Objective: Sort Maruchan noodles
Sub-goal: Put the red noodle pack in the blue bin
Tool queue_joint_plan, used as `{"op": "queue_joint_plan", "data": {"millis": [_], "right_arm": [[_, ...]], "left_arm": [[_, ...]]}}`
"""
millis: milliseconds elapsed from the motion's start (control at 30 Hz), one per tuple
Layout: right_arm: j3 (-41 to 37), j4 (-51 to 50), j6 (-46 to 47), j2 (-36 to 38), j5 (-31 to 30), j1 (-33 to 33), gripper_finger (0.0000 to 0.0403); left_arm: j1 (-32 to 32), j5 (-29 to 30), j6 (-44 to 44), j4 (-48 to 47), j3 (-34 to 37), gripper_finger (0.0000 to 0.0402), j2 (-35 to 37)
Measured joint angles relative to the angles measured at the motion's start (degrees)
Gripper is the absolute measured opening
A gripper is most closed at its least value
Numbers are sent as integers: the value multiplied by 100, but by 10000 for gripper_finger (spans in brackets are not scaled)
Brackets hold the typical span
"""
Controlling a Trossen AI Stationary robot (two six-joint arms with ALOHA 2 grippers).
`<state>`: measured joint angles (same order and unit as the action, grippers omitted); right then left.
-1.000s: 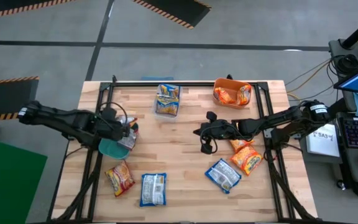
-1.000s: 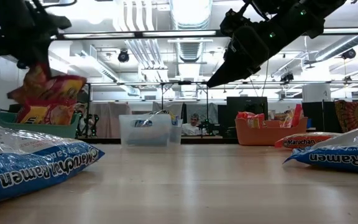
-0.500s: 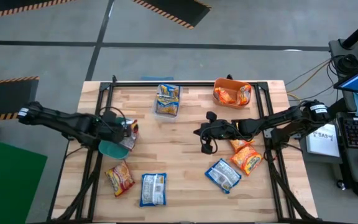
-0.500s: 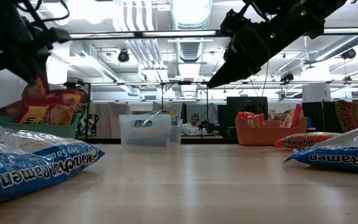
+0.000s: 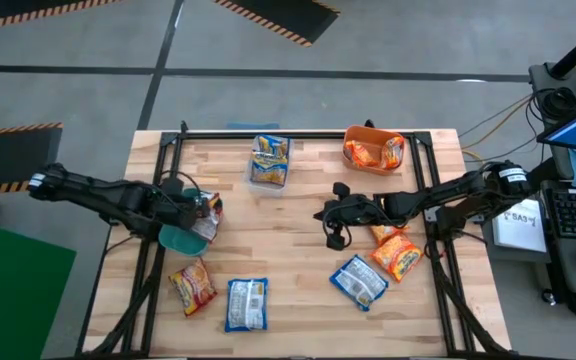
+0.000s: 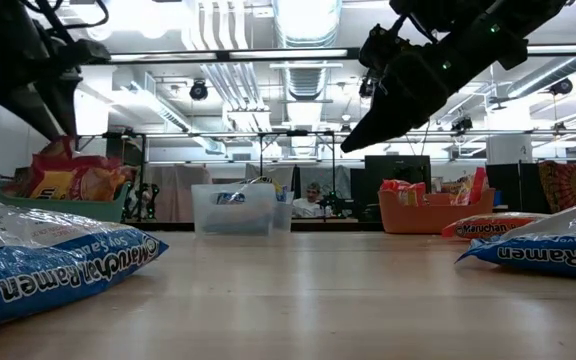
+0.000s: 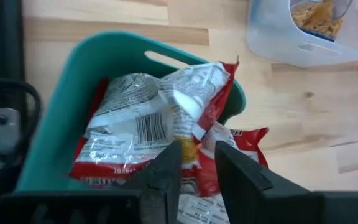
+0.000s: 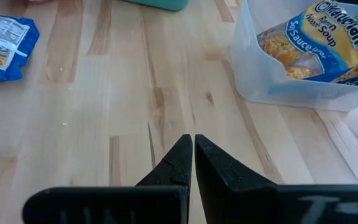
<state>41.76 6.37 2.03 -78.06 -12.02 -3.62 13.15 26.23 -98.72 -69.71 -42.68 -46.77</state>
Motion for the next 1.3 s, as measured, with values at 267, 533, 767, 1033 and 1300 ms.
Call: {"op": "queue_joint_plan", "data": {"millis": [267,533,767,1033,1300], "right_arm": [[0,2,-3,0,-1,0,9],[0,48,-5,0,-1,0,9],[0,68,-5,0,-1,0,9],[-12,136,-7,0,1,0,9],[-26,166,-36,0,1,0,9]], "left_arm": [[0,131,449,-252,-548,84,-327],[2,326,1914,594,-693,77,-1123],[-2,-47,1034,-722,-636,59,-1953],[-2,-809,566,-1218,-629,40,-2697],[-2,-1079,526,-1326,-603,39,-3263]]}}
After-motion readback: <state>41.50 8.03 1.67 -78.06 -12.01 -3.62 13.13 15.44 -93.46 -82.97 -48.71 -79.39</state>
